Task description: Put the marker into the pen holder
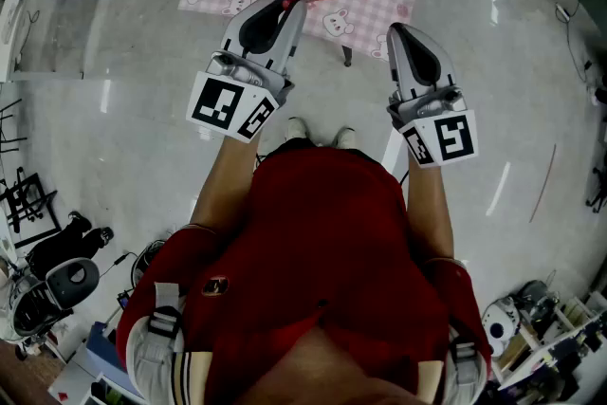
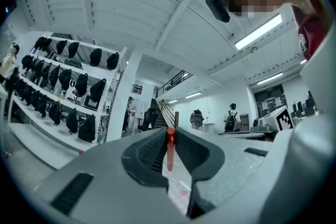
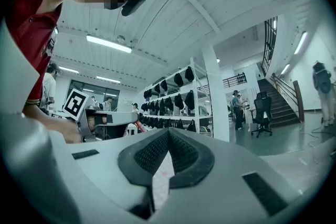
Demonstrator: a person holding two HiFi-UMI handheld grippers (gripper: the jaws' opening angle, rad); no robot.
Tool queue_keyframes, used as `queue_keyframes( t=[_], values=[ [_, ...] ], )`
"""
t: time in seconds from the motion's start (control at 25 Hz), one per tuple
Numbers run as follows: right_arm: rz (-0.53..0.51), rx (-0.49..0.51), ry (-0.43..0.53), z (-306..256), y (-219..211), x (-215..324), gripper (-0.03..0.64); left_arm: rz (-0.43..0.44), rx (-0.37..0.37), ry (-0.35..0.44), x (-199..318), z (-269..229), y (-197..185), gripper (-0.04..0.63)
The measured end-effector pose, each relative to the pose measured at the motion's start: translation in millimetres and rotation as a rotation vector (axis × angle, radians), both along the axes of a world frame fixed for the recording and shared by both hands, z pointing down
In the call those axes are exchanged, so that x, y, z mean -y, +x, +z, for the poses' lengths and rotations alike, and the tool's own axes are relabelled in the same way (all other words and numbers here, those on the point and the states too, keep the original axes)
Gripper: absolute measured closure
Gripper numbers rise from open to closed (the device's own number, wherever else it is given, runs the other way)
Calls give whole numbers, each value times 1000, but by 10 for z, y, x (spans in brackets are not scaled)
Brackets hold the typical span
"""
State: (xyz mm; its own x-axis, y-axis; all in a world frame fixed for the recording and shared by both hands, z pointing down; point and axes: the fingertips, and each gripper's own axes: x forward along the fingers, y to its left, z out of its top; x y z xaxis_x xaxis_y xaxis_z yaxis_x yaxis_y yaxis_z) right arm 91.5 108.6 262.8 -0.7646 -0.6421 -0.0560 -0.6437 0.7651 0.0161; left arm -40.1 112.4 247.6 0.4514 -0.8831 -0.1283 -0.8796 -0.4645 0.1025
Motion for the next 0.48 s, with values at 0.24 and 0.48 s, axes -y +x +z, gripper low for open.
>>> queue_keyframes(
  t=[0.24,0.48],
  values=[
    [20,36,-19,27,-206,-11,618,12,-7,4,-35,30,-226,541],
    [45,32,-26,36,-481,-37,618,42,-21,9,-59,64,-495,541]
  ],
)
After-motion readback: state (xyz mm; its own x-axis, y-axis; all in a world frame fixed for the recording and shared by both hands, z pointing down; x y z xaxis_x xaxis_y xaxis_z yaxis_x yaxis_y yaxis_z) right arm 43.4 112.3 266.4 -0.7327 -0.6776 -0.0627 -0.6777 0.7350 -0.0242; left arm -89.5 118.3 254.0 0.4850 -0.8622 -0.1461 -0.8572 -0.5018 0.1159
